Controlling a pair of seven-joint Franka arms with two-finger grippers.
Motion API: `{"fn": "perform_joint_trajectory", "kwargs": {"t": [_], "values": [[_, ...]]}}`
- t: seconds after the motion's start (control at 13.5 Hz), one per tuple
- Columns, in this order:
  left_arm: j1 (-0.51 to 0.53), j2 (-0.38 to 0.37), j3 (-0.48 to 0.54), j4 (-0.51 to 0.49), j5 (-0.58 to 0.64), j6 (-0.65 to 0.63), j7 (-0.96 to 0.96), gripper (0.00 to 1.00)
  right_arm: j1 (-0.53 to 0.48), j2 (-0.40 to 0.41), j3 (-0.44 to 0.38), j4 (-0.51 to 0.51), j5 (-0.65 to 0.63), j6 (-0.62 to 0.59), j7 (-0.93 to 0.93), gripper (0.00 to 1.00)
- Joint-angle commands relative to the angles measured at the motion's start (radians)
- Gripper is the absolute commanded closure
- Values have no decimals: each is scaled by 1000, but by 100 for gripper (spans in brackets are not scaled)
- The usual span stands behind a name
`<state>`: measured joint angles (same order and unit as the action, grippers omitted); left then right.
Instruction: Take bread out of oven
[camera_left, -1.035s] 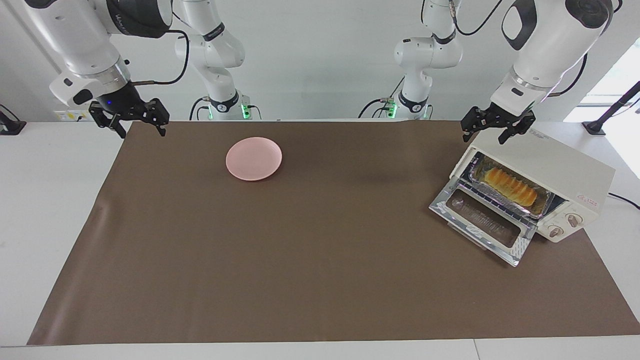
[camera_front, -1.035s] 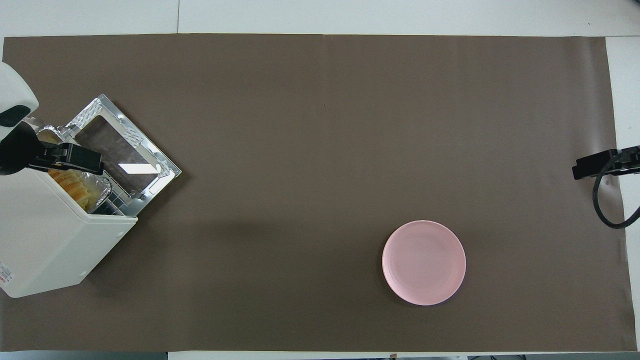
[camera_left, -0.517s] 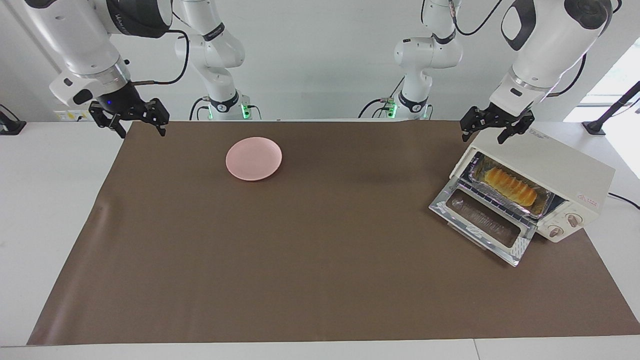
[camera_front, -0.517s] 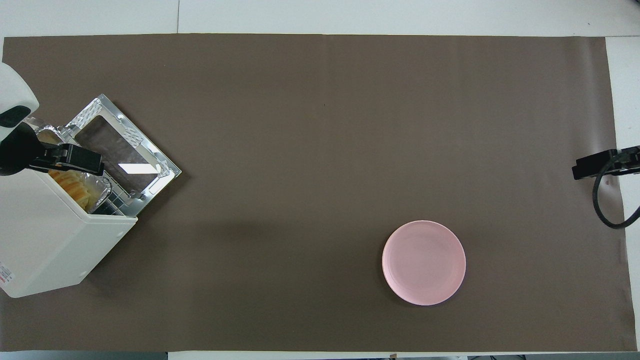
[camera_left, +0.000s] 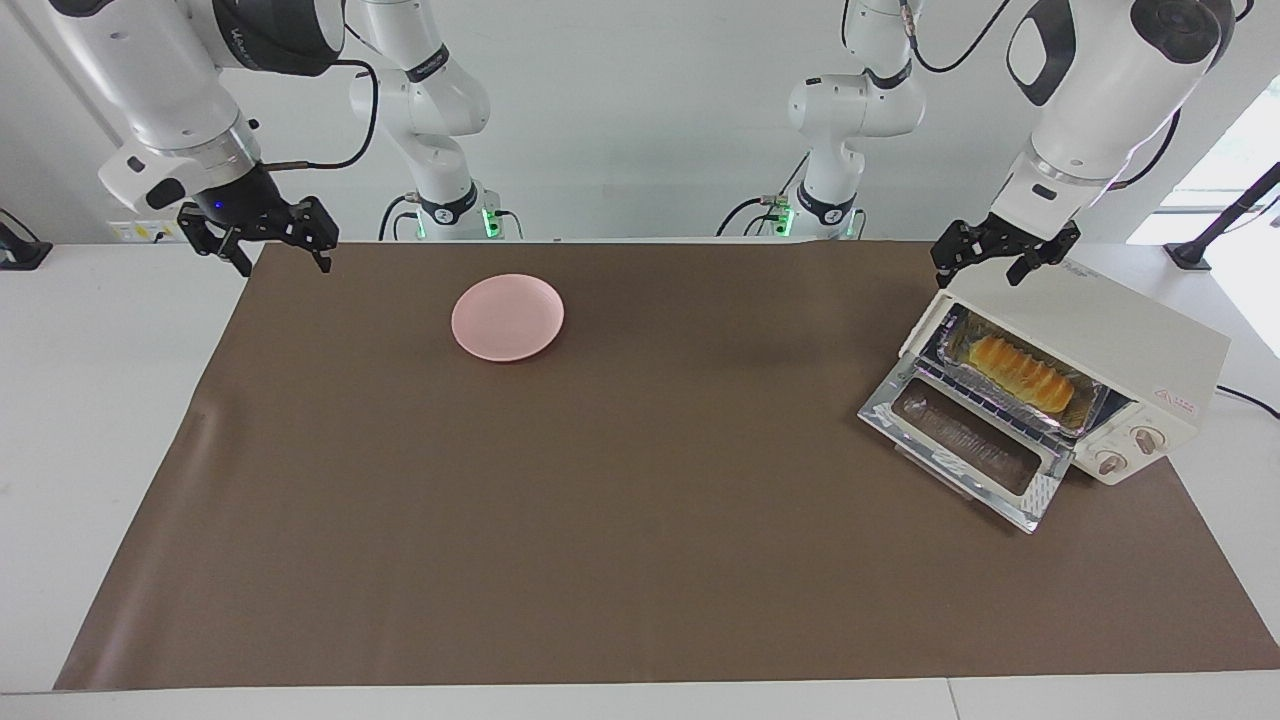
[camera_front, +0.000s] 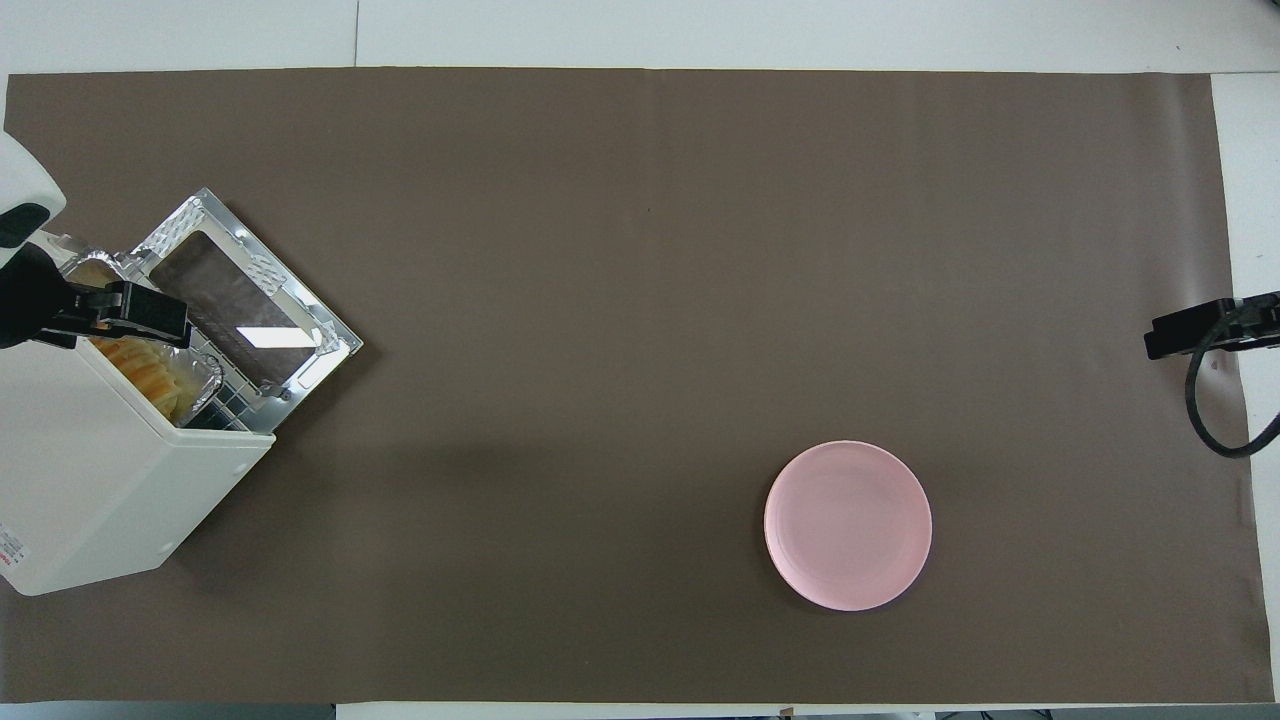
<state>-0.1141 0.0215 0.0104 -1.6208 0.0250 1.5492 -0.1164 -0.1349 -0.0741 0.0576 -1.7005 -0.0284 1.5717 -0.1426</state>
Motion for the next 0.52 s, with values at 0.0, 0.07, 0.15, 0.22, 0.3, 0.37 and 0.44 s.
{"fn": "perform_joint_trajectory", "kwargs": {"t": [0.0,0.07,0.15,0.22,0.3,0.37,0.44], "values": [[-10,197,2,168,35,-38,-167,0,-9,-13,8,-14,-2,-9,-15,0],[-12,240,2,179,53,-12,-237,0,-9,-13,8,-14,-2,-9,-15,0],[-18,256,2,170,102,52,-291,0,-9,-13,8,-14,-2,-9,-15,0],[-18,265,0,132,142,102,-340,0,-9,-13,8,-14,-2,-9,-15,0],[-18,267,2,96,165,147,-398,0,-9,-13,8,-14,-2,-9,-15,0],[-15,273,3,78,189,181,-457,0,-9,-15,8,-14,-2,-9,-15,0],[-6,282,3,58,199,202,-491,0,-9,-13,8,-14,-2,-9,-15,0]]}}
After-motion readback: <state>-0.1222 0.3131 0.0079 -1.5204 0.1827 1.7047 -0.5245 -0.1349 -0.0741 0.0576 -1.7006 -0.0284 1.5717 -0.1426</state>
